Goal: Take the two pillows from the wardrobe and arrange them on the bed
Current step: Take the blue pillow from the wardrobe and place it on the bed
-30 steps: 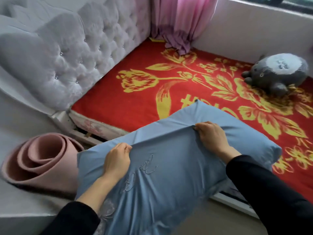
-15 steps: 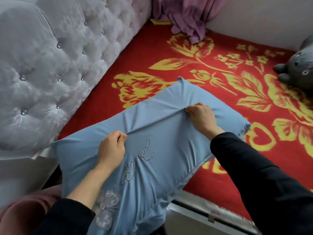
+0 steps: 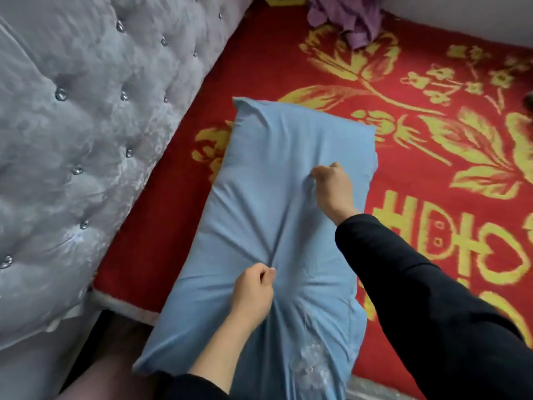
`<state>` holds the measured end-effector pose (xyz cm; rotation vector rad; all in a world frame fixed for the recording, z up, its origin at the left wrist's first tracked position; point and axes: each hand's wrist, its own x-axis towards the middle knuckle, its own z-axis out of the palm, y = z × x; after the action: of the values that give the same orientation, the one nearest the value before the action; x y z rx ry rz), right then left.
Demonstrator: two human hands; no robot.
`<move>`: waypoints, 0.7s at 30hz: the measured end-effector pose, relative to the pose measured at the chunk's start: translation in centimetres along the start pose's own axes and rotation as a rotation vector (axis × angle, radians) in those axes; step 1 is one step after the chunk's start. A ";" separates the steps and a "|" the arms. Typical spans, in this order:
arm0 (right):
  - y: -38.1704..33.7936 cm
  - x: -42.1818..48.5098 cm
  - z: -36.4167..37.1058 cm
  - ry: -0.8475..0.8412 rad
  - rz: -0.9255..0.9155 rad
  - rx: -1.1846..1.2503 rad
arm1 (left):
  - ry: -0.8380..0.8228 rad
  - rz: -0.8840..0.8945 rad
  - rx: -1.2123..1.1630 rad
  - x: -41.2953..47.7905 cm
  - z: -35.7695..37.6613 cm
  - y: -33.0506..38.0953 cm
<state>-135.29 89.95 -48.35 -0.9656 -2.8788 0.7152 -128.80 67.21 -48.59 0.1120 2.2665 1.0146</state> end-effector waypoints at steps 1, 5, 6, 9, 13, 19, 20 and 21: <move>0.3 -0.5 0.8 -0.094 0.030 0.039 | -0.031 -0.036 0.006 0.3 0.8 -0.1; 1.2 -4.2 3.9 -0.382 0.188 0.182 | -0.118 -0.086 0.115 1.8 2.2 -1.0; 1.4 -5.0 4.3 -0.392 0.207 0.177 | -0.160 -0.078 0.133 2.2 2.1 -1.3; 2.0 -6.6 5.1 -0.331 0.255 0.197 | -0.258 -0.063 0.196 3.9 1.2 -1.5; 3.1 -8.1 5.9 -0.195 0.322 0.237 | 0.085 0.055 0.185 7.8 -1.4 -1.3; 7.3 -9.5 6.9 -0.099 0.573 0.293 | 0.158 -0.130 0.271 13.5 -4.6 -3.6; 7.9 -9.8 6.9 -0.107 0.644 0.346 | 0.131 -0.197 0.264 13.8 -4.7 -4.3; 8.5 -10.2 6.9 -0.122 0.714 0.413 | 0.108 -0.269 0.239 13.8 -4.8 -5.0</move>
<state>-123.34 87.17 -56.94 -1.9206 -2.2613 1.3640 -141.68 65.12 -56.90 -0.1466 2.4140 0.6220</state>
